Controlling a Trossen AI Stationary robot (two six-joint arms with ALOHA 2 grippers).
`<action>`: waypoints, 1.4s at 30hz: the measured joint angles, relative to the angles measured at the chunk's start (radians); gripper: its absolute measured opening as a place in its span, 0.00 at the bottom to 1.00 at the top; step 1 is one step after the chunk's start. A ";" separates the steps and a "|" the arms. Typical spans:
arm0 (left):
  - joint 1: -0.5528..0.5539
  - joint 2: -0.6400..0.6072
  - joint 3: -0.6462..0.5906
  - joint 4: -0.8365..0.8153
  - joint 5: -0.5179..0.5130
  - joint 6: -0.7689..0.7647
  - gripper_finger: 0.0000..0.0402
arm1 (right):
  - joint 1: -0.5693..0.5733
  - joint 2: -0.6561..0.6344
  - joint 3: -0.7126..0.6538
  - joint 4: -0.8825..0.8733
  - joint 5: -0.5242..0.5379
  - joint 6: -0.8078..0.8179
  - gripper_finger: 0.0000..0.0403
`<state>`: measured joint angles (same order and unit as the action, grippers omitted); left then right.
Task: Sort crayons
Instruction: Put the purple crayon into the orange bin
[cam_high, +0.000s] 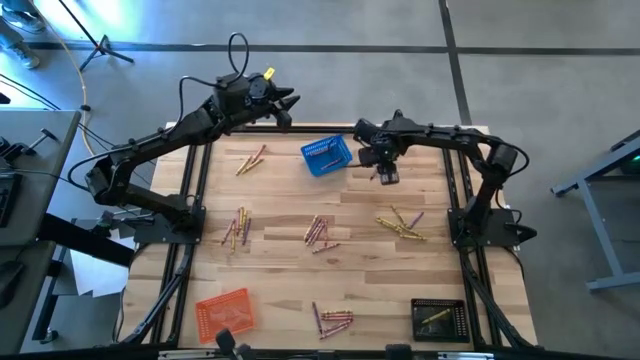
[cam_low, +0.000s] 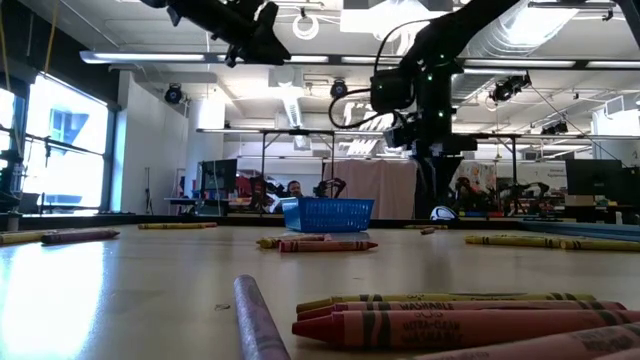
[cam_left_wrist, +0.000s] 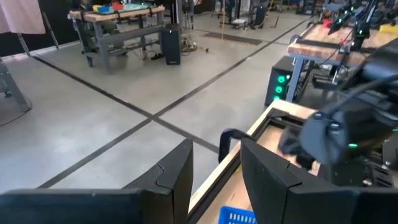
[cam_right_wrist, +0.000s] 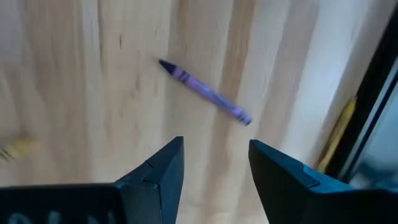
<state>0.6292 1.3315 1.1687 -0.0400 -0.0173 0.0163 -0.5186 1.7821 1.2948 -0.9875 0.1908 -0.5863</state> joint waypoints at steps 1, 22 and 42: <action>0.000 0.000 0.000 -0.006 -0.005 0.005 0.30 | 0.008 0.000 0.000 -0.011 -0.004 0.111 0.41; 0.053 0.000 0.000 -0.026 -0.084 0.030 0.30 | -0.058 0.013 -0.062 0.237 -0.038 1.616 0.40; 0.091 -0.003 0.000 -0.100 -0.083 0.022 0.30 | -0.057 0.005 -0.351 0.523 -0.098 1.888 0.40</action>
<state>0.7200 1.3282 1.1687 -0.1402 -0.1001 0.0383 -0.5758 1.7866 0.9437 -0.4649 0.0933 1.3017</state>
